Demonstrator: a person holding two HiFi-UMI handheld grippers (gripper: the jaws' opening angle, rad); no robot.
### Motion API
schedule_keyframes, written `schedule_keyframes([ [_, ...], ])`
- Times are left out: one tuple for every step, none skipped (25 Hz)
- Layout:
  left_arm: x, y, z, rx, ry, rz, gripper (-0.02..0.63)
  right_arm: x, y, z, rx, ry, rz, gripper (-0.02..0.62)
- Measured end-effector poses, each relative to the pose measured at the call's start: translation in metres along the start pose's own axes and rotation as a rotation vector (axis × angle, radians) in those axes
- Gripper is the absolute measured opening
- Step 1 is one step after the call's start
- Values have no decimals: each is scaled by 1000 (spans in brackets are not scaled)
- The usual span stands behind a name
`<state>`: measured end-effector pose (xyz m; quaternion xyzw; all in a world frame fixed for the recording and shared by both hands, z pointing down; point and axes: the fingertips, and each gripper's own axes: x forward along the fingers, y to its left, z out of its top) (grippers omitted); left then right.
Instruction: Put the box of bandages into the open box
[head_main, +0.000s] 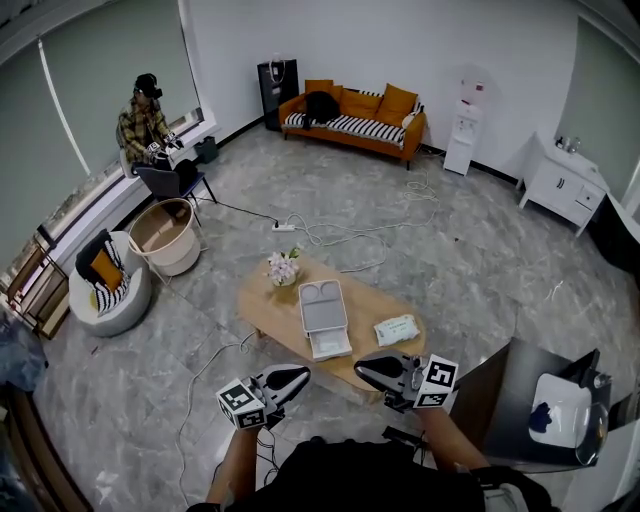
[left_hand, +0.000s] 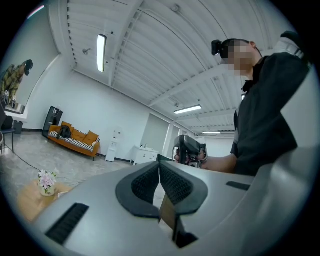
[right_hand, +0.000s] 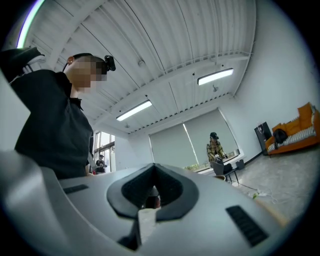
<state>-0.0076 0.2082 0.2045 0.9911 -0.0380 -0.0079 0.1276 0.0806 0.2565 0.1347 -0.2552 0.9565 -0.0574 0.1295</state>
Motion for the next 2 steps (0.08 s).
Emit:
schedule_keyframes([
  [2, -1, 1, 1, 2, -2, 18, -2, 1, 1, 2, 2, 9, 11],
  [5, -2, 1, 1, 4, -4, 18, -4, 2, 1, 5, 4, 19, 11],
])
